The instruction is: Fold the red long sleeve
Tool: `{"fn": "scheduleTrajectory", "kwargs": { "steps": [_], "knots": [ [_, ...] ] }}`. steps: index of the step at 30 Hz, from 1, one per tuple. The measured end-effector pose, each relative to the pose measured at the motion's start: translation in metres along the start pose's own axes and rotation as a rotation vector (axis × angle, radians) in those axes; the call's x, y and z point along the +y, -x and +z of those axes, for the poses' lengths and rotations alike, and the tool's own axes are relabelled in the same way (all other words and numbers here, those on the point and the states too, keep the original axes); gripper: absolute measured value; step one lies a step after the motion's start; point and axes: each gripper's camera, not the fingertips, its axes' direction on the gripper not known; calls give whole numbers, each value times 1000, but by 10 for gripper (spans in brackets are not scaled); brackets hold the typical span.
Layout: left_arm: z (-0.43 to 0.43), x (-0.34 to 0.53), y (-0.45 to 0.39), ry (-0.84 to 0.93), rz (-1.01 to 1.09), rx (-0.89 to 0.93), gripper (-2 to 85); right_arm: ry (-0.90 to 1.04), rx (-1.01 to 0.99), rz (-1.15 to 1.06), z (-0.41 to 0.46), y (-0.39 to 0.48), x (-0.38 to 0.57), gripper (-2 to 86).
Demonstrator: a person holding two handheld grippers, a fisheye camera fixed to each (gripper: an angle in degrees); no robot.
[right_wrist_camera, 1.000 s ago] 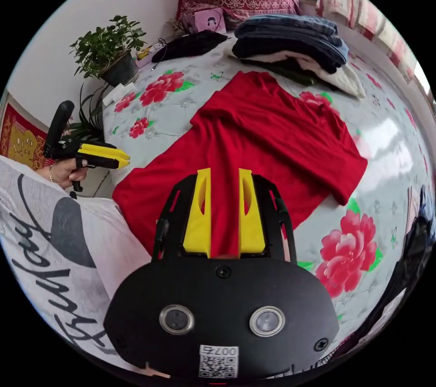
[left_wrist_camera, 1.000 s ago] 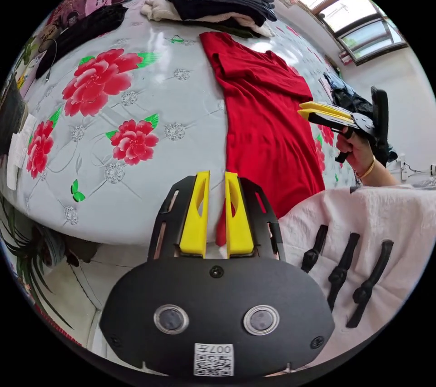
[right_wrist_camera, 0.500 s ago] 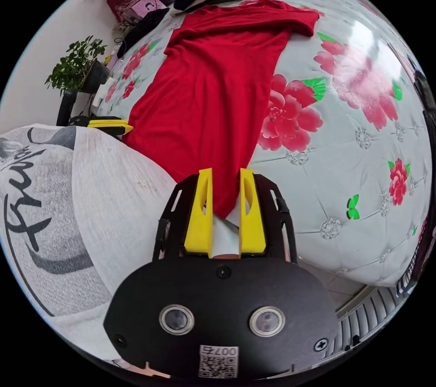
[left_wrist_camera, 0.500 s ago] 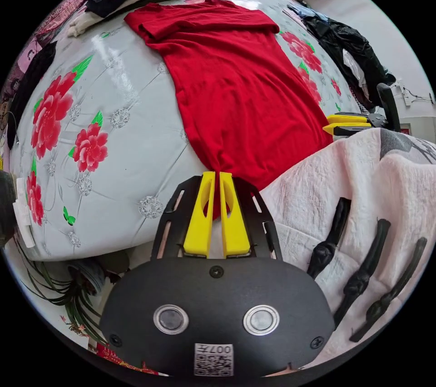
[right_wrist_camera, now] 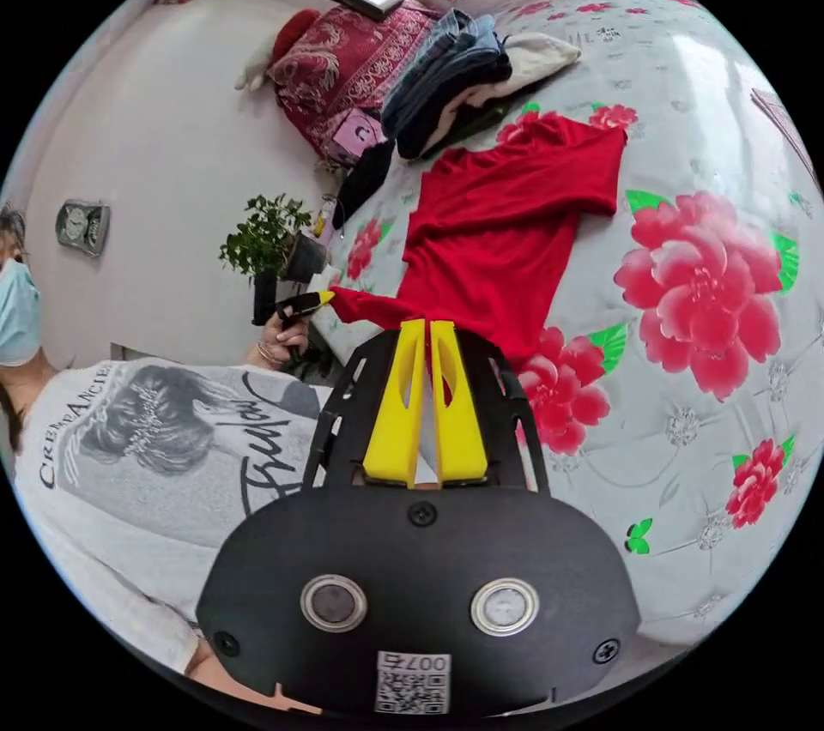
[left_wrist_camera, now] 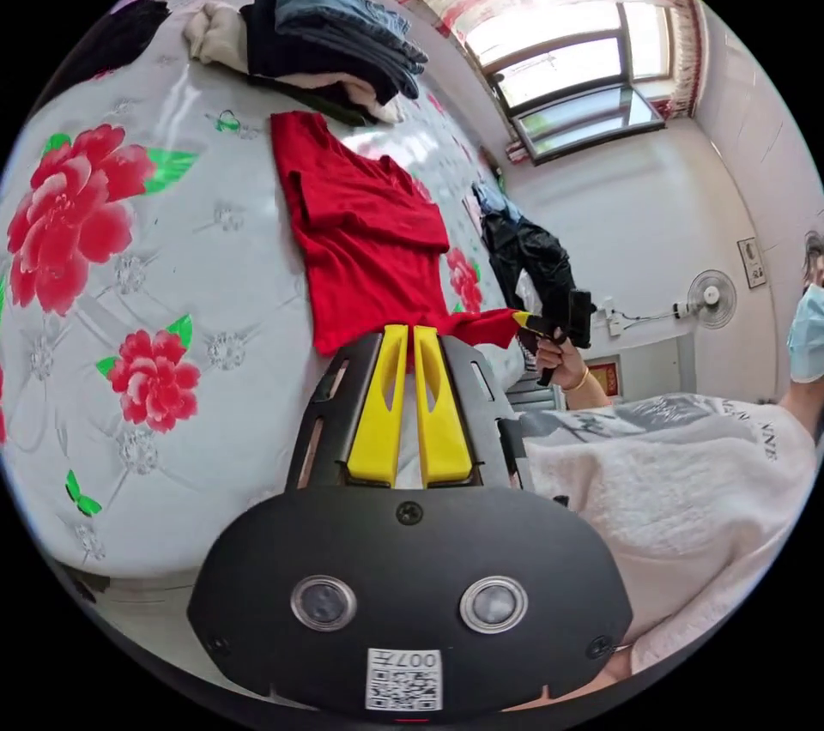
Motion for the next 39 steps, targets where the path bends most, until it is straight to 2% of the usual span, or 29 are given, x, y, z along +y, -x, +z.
{"fn": "scheduleTrajectory", "kwargs": {
  "steps": [3,7,10,13,16,19,21,26,32,35,39],
  "knots": [
    [-4,-82,26,-87,-30,48,-3,-103,-60,17,-28,-22,-72,5],
    [-1,-154,70,-218,-210,-26,41,-268,106,163,-41,-68,-163,44],
    [-4,-165,100,-270,-333,-83,89,-215,180,264,-39,-113,-182,81],
    [2,-146,121,-185,-312,-135,100,-151,186,260,-31,-143,-157,96],
    [16,-103,141,-16,-303,-200,110,-77,212,290,-27,-174,-110,105],
    [23,-83,151,30,-320,-195,118,-63,134,380,-30,-205,-71,112],
    [24,-82,157,9,-323,-132,122,-94,93,393,-33,-218,-63,114],
    [45,-117,170,85,-302,-34,131,-93,-15,369,-21,-242,-99,98],
    [55,-135,186,147,-342,-39,58,-10,-52,384,-8,-260,-125,20],
    [32,-118,173,153,-345,-5,51,-7,-86,311,-34,-246,-109,7],
    [4,-61,158,173,-406,132,50,72,-144,349,-56,-241,-58,1]
  ]
}}
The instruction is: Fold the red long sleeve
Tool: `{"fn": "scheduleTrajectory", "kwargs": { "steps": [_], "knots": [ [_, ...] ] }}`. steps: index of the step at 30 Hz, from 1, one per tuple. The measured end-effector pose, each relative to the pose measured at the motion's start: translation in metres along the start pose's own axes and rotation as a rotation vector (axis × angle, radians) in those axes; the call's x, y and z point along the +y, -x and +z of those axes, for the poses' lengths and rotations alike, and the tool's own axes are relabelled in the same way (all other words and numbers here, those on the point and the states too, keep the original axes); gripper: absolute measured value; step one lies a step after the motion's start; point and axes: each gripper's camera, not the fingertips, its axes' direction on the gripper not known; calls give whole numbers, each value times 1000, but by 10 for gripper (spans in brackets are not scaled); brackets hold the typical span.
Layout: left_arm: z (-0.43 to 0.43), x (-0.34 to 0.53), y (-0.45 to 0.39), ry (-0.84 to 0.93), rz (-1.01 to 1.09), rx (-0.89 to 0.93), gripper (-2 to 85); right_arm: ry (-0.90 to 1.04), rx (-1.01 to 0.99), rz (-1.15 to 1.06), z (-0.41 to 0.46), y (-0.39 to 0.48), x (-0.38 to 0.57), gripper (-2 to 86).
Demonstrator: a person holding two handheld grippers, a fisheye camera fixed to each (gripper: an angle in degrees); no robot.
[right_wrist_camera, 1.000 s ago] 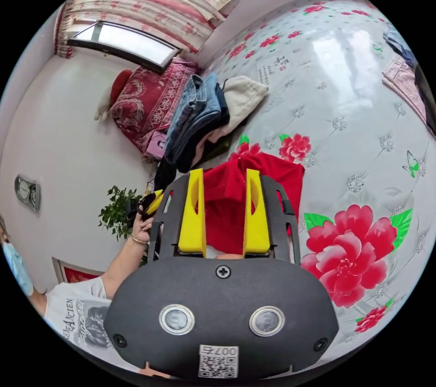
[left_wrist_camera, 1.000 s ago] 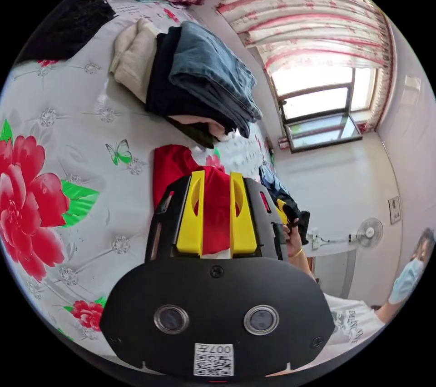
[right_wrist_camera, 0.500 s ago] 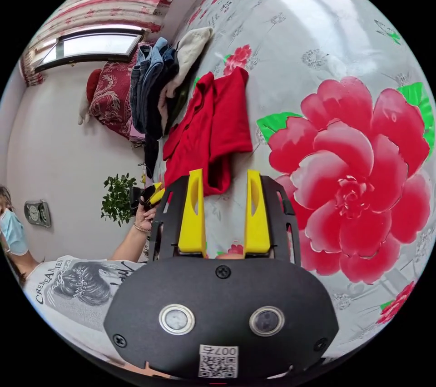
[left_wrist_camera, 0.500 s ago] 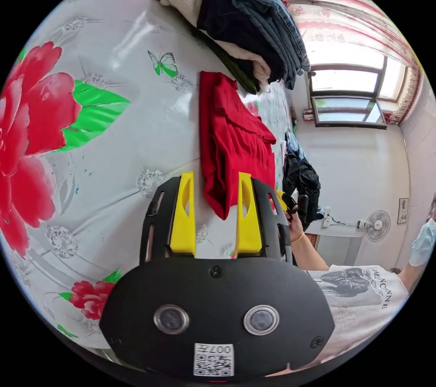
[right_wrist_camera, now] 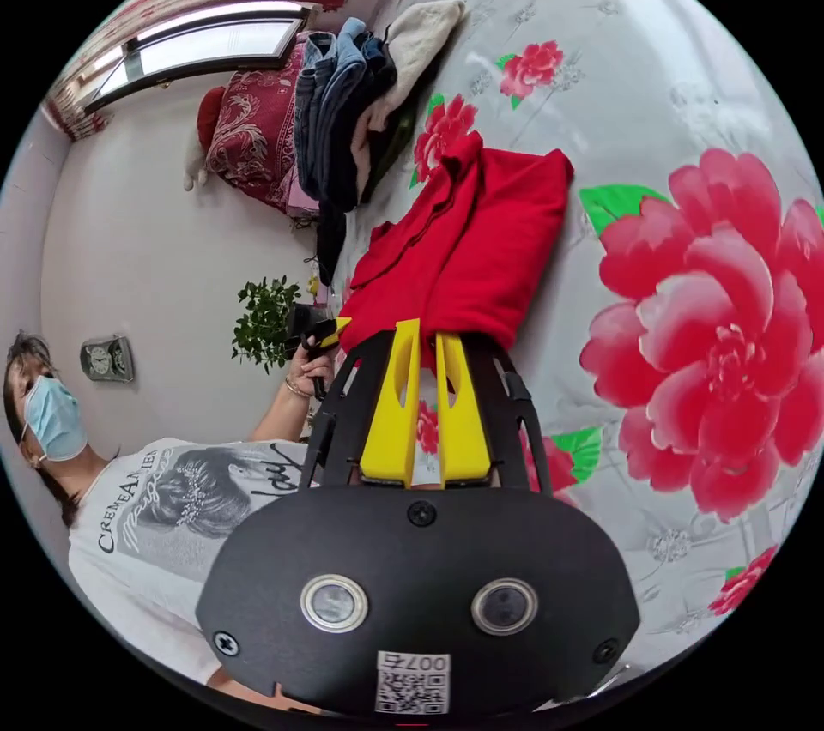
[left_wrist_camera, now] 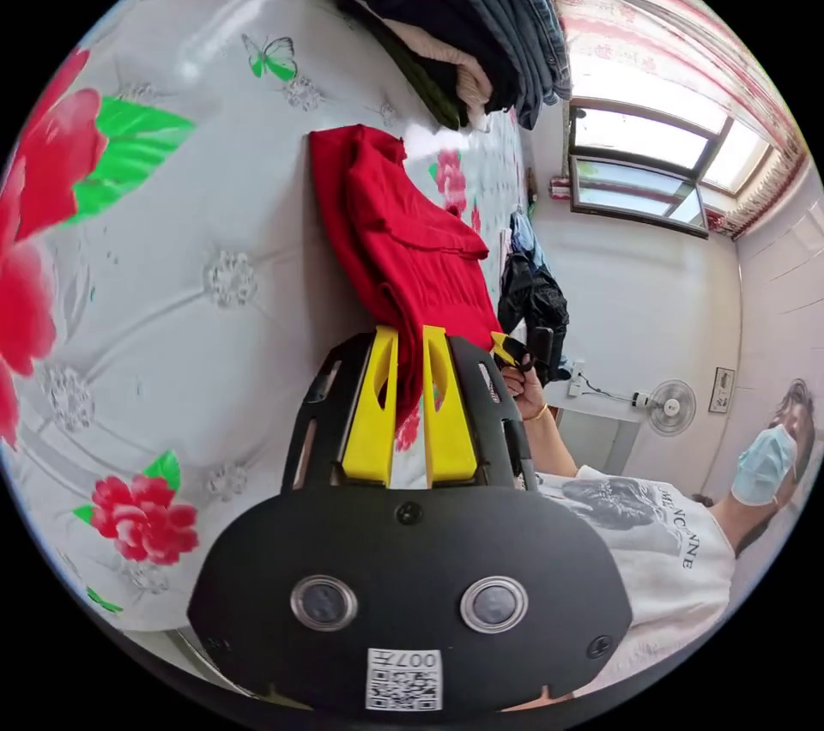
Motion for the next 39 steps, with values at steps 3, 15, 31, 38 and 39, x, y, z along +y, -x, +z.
{"fn": "scheduleTrajectory", "kwargs": {
  "steps": [3,15,31,38,39],
  "knots": [
    [-3,3,6,24,-74,135,49,35,-133,108,-5,-16,19,0],
    [-76,-39,-175,-123,343,96,49,-190,-115,-345,-67,125,-22,0],
    [5,31,-3,72,-121,-207,49,222,8,95,161,-56,31,-2],
    [-103,45,-20,-89,-156,-527,49,450,95,-152,342,31,-39,-1],
    [-124,54,-19,-128,-192,-585,49,466,100,-174,359,40,-44,-1]
  ]
}}
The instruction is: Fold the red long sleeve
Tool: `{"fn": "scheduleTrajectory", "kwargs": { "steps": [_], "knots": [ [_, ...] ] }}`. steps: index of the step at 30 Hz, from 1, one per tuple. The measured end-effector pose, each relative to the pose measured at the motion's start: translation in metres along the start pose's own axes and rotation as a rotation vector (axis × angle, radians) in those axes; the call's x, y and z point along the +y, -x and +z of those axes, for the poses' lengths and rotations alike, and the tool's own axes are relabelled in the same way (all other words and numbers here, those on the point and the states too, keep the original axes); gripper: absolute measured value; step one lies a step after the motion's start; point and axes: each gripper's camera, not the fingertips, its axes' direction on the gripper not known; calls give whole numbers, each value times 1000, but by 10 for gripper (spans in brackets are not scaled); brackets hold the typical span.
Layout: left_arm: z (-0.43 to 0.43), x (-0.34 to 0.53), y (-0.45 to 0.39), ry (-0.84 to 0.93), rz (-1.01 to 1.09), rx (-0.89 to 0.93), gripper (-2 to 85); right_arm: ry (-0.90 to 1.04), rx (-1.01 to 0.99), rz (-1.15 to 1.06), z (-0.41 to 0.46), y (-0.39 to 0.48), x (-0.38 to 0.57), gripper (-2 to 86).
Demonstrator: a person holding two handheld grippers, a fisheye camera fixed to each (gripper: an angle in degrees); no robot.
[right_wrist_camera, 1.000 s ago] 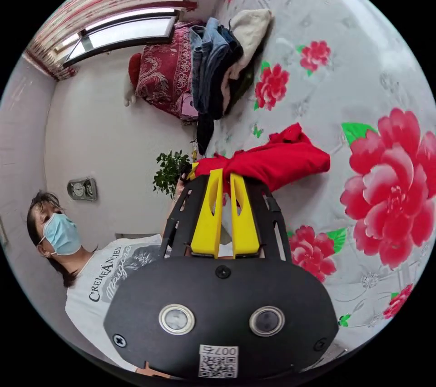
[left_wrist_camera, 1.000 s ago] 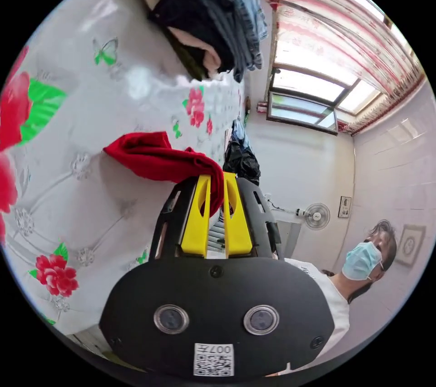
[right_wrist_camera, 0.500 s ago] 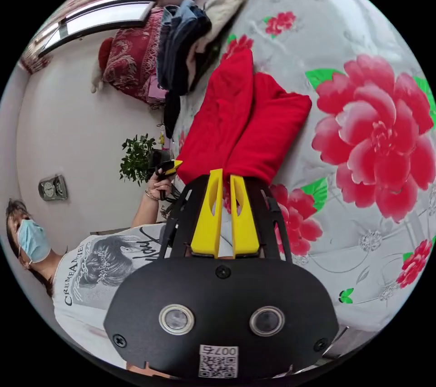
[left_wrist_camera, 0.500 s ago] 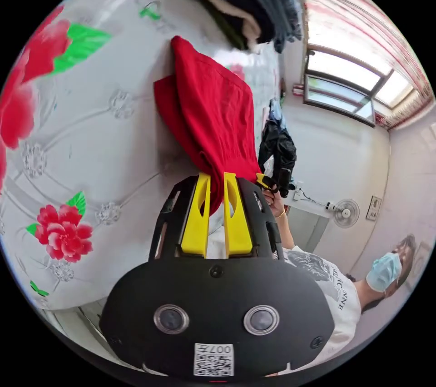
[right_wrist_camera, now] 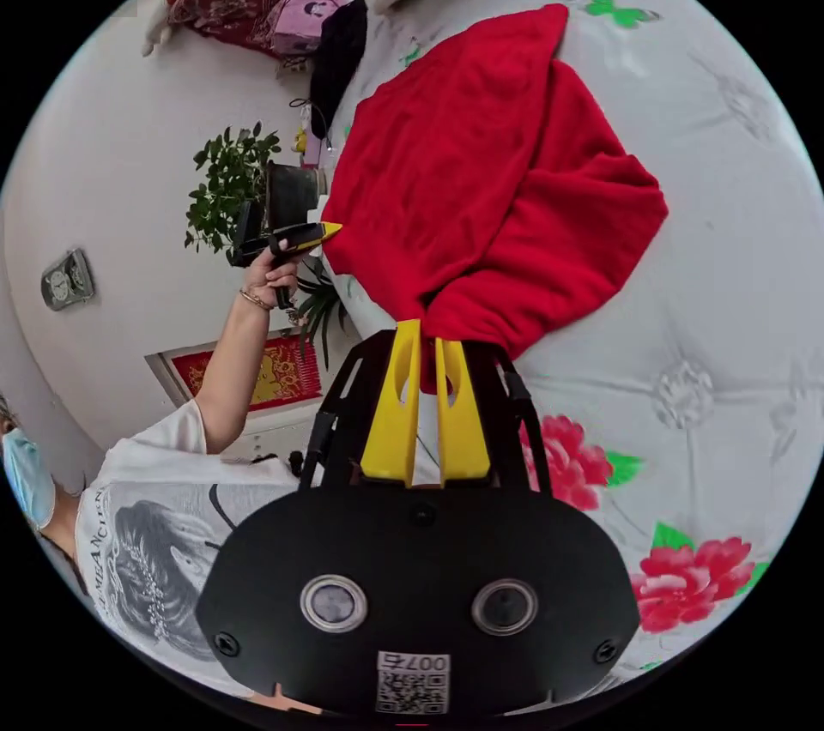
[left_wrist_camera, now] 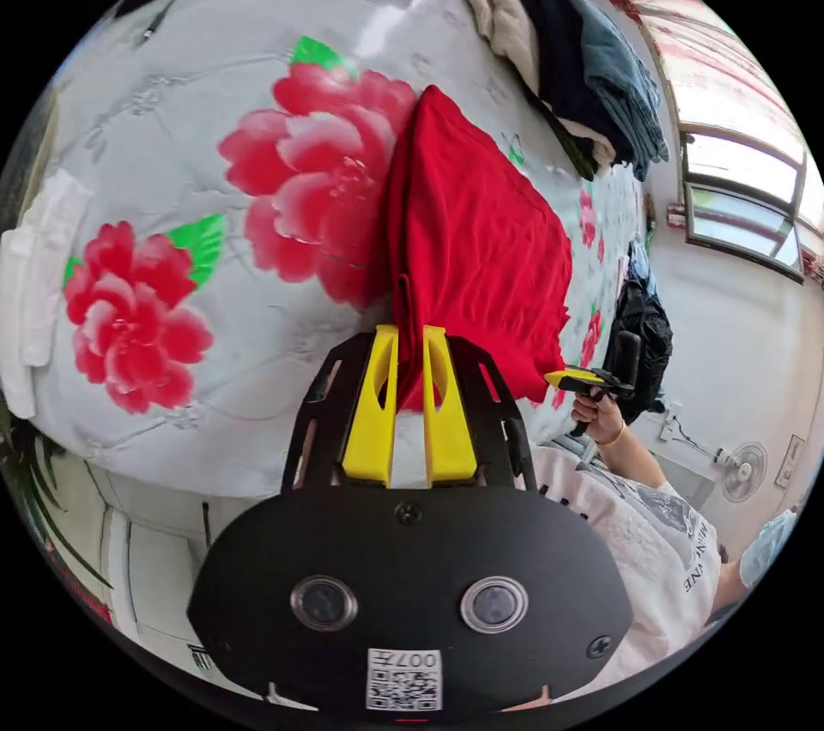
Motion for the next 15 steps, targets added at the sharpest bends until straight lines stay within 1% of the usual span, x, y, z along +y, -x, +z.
{"fn": "scheduleTrajectory", "kwargs": {
  "steps": [2,4,6,8,10,12,13,15],
  "knots": [
    [-22,9,23,-37,-83,-90,50,81,15,-69,47,28,-45,1],
    [-46,26,44,-100,-172,-221,58,137,49,-120,75,46,-66,4],
    [-56,41,50,-134,-214,-295,66,157,118,-179,93,59,-75,7],
    [-62,59,47,-178,-222,-315,78,191,172,-229,105,60,-73,10],
    [-68,82,36,-244,-223,-334,86,185,202,-246,101,52,-63,10],
    [-70,121,-7,-374,-135,-366,89,147,244,-244,90,41,-51,10],
    [-67,130,-22,-396,-97,-366,90,120,268,-231,81,33,-46,10],
    [-31,160,-96,-420,95,-343,93,77,292,-217,67,24,-40,10]
  ]
}}
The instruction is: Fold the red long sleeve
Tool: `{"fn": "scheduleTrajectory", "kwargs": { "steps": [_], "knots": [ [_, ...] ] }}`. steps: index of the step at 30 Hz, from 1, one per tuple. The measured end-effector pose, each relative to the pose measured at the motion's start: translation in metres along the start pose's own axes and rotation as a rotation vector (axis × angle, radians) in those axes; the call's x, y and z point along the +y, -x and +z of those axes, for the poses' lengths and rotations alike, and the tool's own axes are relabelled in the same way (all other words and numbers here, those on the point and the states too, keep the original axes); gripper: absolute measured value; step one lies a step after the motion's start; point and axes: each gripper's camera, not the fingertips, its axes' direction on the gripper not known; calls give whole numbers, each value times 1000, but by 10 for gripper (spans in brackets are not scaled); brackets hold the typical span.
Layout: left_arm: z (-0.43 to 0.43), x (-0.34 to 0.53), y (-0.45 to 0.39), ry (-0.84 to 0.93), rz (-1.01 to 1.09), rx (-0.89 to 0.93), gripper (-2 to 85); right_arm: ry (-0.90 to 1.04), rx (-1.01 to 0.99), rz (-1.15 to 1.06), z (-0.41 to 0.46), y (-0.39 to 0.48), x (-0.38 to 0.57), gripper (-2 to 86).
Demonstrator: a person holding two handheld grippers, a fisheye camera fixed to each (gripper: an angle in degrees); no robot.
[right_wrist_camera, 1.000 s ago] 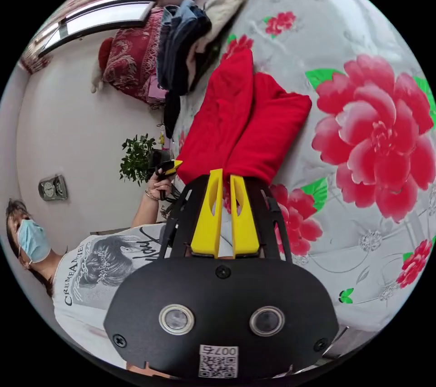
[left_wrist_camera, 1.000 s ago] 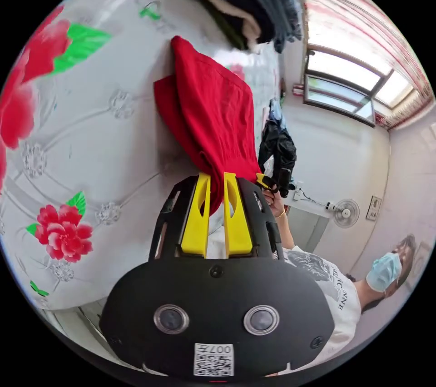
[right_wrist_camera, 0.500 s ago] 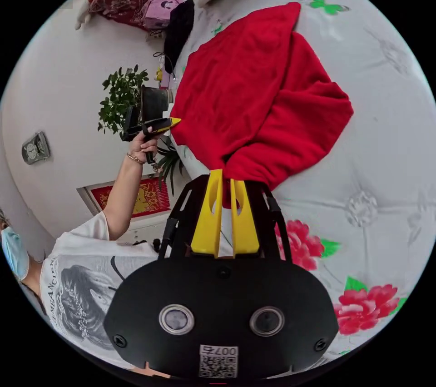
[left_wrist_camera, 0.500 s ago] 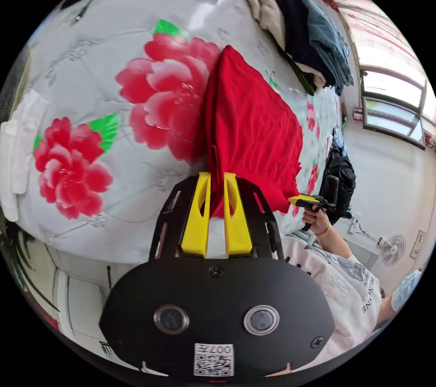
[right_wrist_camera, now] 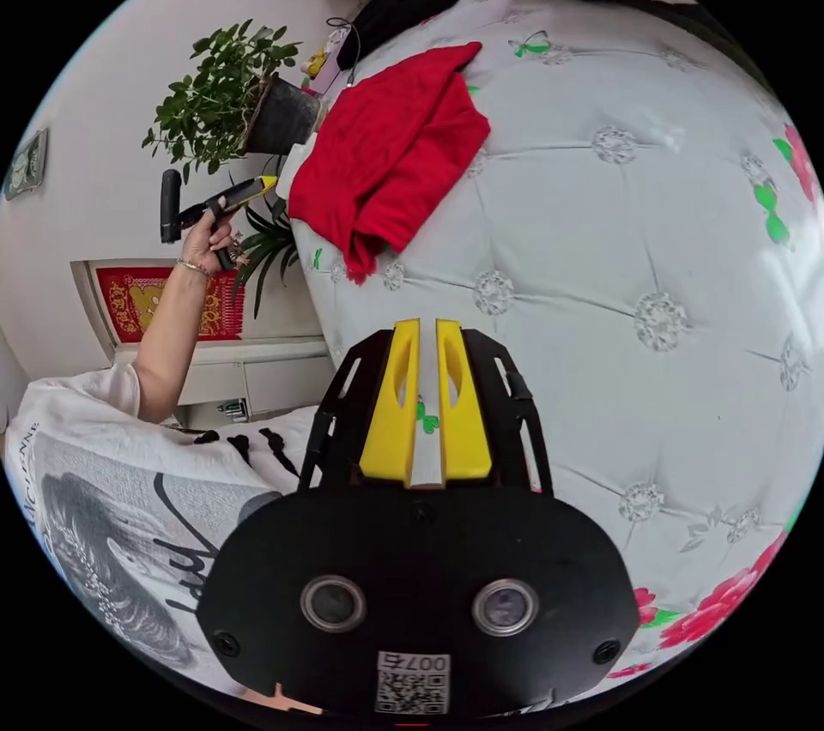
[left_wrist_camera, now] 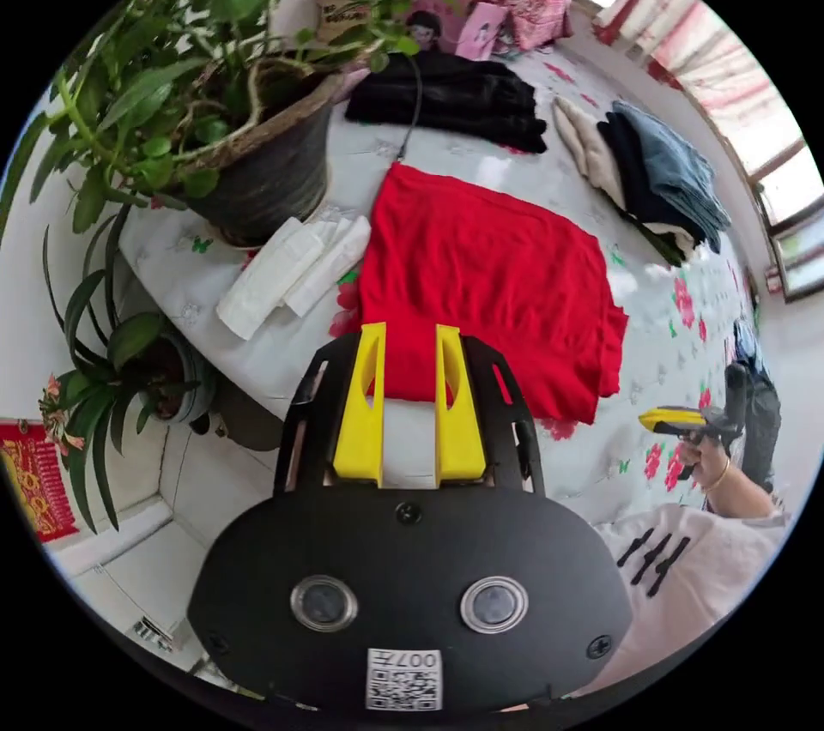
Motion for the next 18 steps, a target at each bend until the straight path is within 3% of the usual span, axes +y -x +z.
{"fn": "scheduleTrajectory", "kwargs": {
  "steps": [6,11,13,18],
  "knots": [
    [39,70,-200,10,390,57,139,-92,-24,75,-14,-24,12,9],
    [72,78,-238,23,400,-189,133,-130,-92,91,-10,-31,16,10],
    [90,74,-241,106,411,-238,116,-128,-98,88,-6,-33,15,14],
    [77,77,-234,76,394,-251,21,-129,-116,65,4,-38,-9,49]
  ]
}}
